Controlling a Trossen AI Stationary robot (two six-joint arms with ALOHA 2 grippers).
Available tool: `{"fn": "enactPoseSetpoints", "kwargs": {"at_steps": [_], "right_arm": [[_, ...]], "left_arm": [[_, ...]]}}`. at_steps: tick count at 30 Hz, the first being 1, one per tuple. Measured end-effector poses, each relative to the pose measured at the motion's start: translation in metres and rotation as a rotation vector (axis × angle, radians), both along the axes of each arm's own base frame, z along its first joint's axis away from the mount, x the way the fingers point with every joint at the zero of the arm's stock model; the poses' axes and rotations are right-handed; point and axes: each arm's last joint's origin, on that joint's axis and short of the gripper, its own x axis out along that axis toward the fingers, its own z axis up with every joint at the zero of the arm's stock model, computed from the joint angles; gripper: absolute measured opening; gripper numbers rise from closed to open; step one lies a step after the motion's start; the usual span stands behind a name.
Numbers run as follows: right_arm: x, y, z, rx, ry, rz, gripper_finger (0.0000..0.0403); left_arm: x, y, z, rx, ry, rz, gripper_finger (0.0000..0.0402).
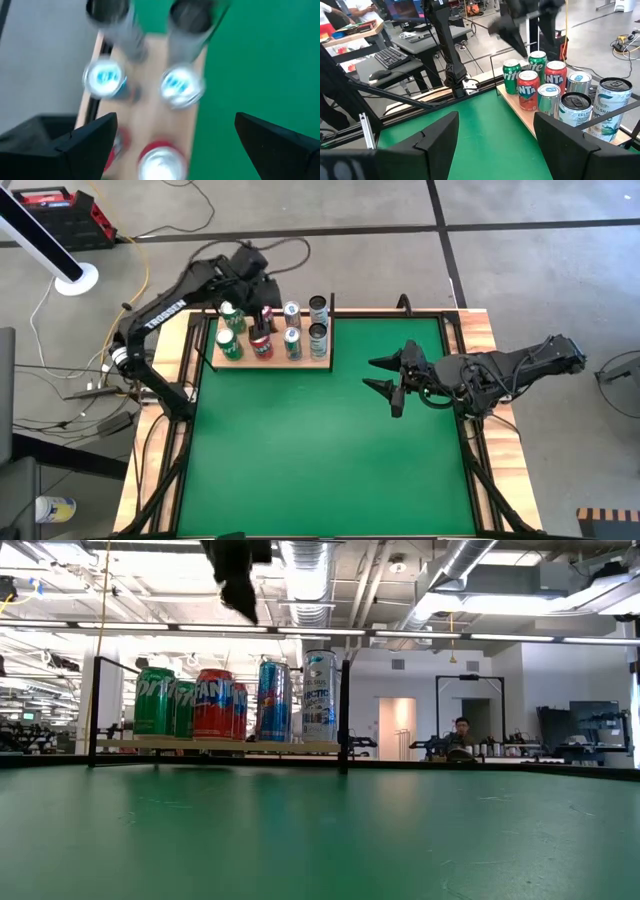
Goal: Place canned beverage on shelf
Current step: Return to Home Position
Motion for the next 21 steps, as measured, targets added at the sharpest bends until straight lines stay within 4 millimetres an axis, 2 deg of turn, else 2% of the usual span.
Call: {"fn": "enactPoseSetpoints", "kwargs": {"at_steps": [4, 11, 16, 19, 21], "right_arm": [[-0.001, -0.002, 0.001, -0.019, 0.000, -0.002, 0.0281], [-0.001, -0.007, -0.001, -0.041, 0.029, -0.022, 0.0281], [-0.001, -0.011, -0.004, -0.050, 0.063, -0.033, 0.0281], [-0.005, -0.015, -0.004, -0.066, 0.091, -0.030, 0.0281], [-0.013, -0.017, -0.005, -0.075, 0.122, -0.032, 0.0281]], "left_arm": [[-0.017, -0.017, 0.035, -0.035, -0.168, 0.009, 0.0388], [-0.078, -0.065, 0.073, -0.019, -0.359, 0.079, 0.0388], [-0.112, -0.101, 0.073, -0.015, -0.603, 0.077, 0.0388], [-0.125, -0.117, 0.057, -0.036, -0.771, 0.072, 0.0388], [-0.129, -0.123, 0.040, -0.064, -0.867, 0.067, 0.0388]]}}
